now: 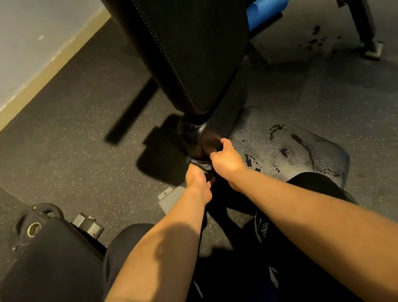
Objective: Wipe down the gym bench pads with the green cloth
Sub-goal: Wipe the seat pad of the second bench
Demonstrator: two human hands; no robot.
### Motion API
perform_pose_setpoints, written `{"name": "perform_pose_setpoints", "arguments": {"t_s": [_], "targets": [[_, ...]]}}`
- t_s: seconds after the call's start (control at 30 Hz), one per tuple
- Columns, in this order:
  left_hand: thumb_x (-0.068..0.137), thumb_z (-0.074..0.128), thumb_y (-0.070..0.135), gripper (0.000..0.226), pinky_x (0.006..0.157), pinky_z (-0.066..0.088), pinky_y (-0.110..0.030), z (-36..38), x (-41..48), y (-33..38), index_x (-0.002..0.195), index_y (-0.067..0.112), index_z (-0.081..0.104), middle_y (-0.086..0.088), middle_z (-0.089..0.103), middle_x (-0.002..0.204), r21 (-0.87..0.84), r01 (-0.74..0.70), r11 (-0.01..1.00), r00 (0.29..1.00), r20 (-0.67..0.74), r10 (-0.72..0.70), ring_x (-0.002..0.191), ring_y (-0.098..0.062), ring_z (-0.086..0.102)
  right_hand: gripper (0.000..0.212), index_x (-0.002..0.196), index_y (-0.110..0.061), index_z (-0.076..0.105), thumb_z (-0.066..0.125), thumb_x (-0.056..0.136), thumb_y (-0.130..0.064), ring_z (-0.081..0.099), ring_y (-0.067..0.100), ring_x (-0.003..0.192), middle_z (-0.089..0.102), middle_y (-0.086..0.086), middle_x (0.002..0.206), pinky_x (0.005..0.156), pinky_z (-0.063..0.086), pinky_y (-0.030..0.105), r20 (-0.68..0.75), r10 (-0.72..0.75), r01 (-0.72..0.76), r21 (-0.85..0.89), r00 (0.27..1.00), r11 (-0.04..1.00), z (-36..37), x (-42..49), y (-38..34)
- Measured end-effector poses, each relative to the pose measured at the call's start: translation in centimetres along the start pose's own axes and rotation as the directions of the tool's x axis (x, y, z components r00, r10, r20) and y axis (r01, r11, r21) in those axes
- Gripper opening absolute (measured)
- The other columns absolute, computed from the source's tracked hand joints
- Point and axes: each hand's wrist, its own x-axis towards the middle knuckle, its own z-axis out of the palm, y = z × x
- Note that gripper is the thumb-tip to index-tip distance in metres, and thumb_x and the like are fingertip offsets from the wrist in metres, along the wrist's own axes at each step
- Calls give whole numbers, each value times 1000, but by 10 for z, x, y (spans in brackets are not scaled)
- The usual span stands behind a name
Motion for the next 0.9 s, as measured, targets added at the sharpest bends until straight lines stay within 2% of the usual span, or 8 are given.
{"name": "perform_pose_setpoints", "arguments": {"t_s": [0.13, 0.27, 0.4, 0.5, 0.57, 0.63, 0.73, 0.9], "targets": [[108, 30, 25, 39, 102, 46, -39, 2, -18, 2, 136, 8, 52, -10, 59, 128, 46, -212, 976, 966, -141, 217, 114, -26, 57, 63, 158, -19, 18, 43, 100, -20, 44, 30, 136, 45, 11, 149, 109, 35, 36, 13, 1, -1, 20, 1000, 1000, -1, -10, -5], [109, 33, 30, 39, 110, 39, -37, -6, -41, 10, 144, 17, 46, 0, 57, 129, 215, -541, 813, 813, -113, 571, 122, -18, 53, 62, 157, -20, 20, 44, 100, -23, 43, 28, 136, 44, 10, 151, 108, 35, 34, -17, -27, 28, 99, 1000, 995, 0, -25, -12], [109, 36, 25, 45, 117, 25, -23, -11, -61, 19, 153, 18, 37, 3, 40, 155, 338, -740, 582, 623, 18, 782, 145, -10, 34, 59, 156, -23, 24, 47, 102, -25, 49, 23, 129, 44, 10, 148, 98, 37, 27, -99, -155, 170, 167, 983, 971, -4, -39, -18], [108, 41, 19, 45, 124, 18, -31, -15, -60, 18, 153, 21, 38, 2, 26, 164, 523, -778, 348, 497, 173, 851, 152, -11, 16, 54, 154, -26, 29, 48, 102, -25, 52, 17, 122, 43, 6, 146, 96, 41, 25, -163, -258, 283, 159, 952, 946, -7, -43, -21], [105, 45, 14, 42, 126, 11, -32, -16, -55, 23, 147, 19, 47, -2, 33, 160, 623, -772, 126, 380, 295, 877, 154, -20, 12, 53, 154, -26, 31, 48, 103, -25, 53, 15, 122, 43, 4, 145, 97, 43, 24, -183, -294, 321, 144, 938, 936, -8, -44, -21], [103, 47, 12, 37, 125, 5, -26, -15, -49, 32, 139, 15, 56, -3, 45, 151, 633, -775, 2, 309, 375, 874, 153, -24, 16, 53, 153, -26, 32, 48, 103, -25, 54, 13, 120, 44, 3, 144, 94, 41, 22, -193, -309, 338, 141, 931, 931, -7, -44, -21], [104, 45, 18, 31, 124, 22, -44, -12, -44, 40, 132, 10, 59, -2, 47, 144, 625, -780, 38, 334, 365, 869, 147, -22, 25, 52, 152, -26, 34, 49, 102, -26, 55, 12, 116, 48, 2, 141, 91, 41, 21, -205, -310, 342, 148, 929, 928, -6, -41, -22], [107, 34, 30, 40, 115, 30, -38, -6, -49, 45, 140, 13, 49, -1, 38, 151, 547, -773, 322, 508, 228, 831, 141, -17, 34, 50, 152, -29, 37, 47, 103, -26, 51, 3, 111, 50, 2, 144, 90, 36, 18, -160, -285, 313, 190, 945, 931, -14, -45, -23]]}}
